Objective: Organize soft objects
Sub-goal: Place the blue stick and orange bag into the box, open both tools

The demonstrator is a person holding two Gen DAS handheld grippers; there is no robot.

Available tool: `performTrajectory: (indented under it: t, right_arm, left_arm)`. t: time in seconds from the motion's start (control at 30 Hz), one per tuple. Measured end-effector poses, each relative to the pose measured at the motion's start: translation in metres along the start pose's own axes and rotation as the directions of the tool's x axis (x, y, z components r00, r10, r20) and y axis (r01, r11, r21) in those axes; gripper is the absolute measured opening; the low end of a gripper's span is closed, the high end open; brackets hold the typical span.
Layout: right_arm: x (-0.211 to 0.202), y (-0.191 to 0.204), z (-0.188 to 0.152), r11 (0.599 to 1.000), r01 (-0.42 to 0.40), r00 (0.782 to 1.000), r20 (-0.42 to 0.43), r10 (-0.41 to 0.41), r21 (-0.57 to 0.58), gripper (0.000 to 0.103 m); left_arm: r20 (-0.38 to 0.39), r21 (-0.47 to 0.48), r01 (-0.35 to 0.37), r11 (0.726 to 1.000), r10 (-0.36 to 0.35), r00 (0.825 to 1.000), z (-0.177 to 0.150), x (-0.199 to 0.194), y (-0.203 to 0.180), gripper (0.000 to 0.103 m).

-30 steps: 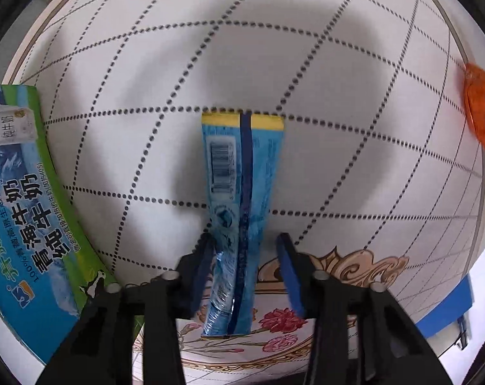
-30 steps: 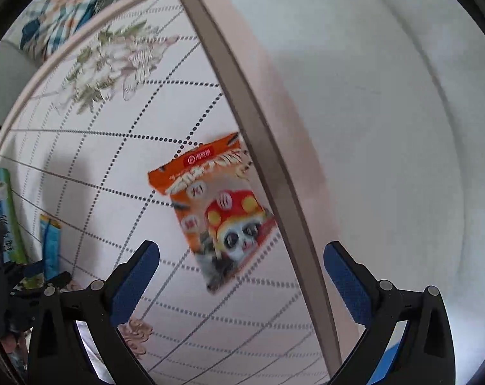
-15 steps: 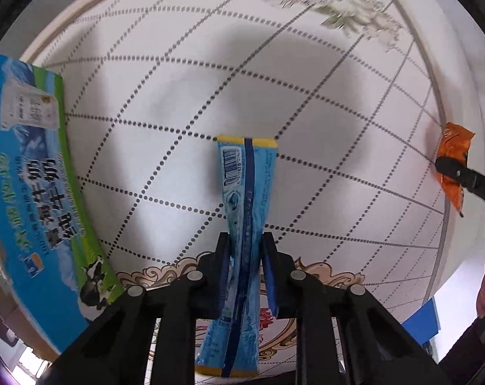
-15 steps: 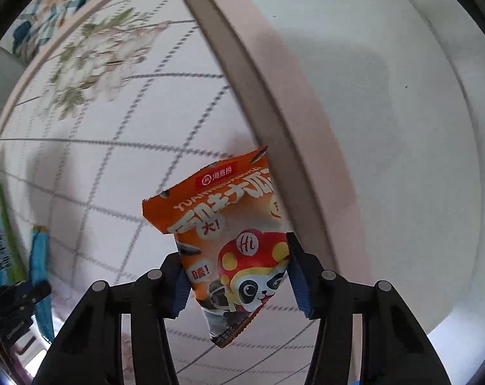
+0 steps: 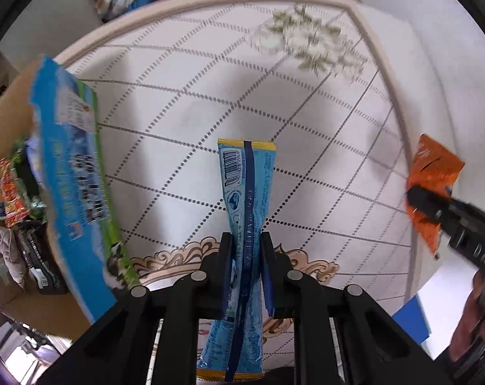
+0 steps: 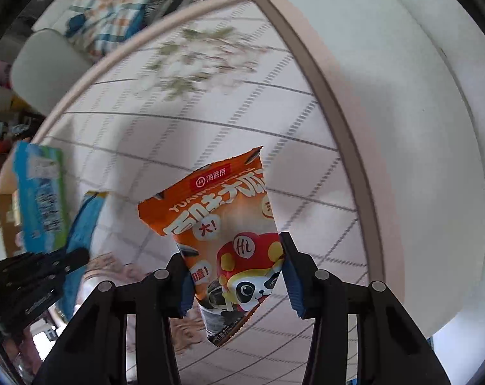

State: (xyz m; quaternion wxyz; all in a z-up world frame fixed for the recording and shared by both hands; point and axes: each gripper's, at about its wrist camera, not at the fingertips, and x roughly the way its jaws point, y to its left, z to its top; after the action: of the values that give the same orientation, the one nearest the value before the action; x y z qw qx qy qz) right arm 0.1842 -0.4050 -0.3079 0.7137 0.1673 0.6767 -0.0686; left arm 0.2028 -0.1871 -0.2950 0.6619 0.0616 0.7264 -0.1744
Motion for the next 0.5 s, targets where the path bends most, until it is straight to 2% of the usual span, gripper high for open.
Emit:
performTrajectory:
  t: [0.13,0.23,0.37,0.5]
  right_arm:
    - [-0.035,0.033,-0.013,0.997,-0.054,0.998,0.041,0.056,-0.051,0.048]
    - [-0.055,0.074,-0.023,0.991,-0.091,0.993,0.072,0.098,-0.098,0.048]
    - [-0.074,0.126,-0.037,0.98,-0.134,0.985,0.088,0.148,-0.144,0.048]
    - [-0.073,0.186,-0.051,0.964,-0.188,0.977,0.061,0.202,-0.186,0.048]
  left_arm:
    - [0.08,-0.022,0.04,0.999,-0.038,0.996,-0.011,-0.047,0.02,0.014]
    - [0.131,-0.044,0.061,0.997,-0.055,0.99,-0.016,-0.076,0.045,0.014]
    - [0.179,-0.08,0.063,0.995,-0.048,0.983,-0.025,-0.104,0.087,0.014]
    - [0.197,-0.141,0.055,0.989,-0.027,0.98,-0.041,-0.116,0.141,0.014]
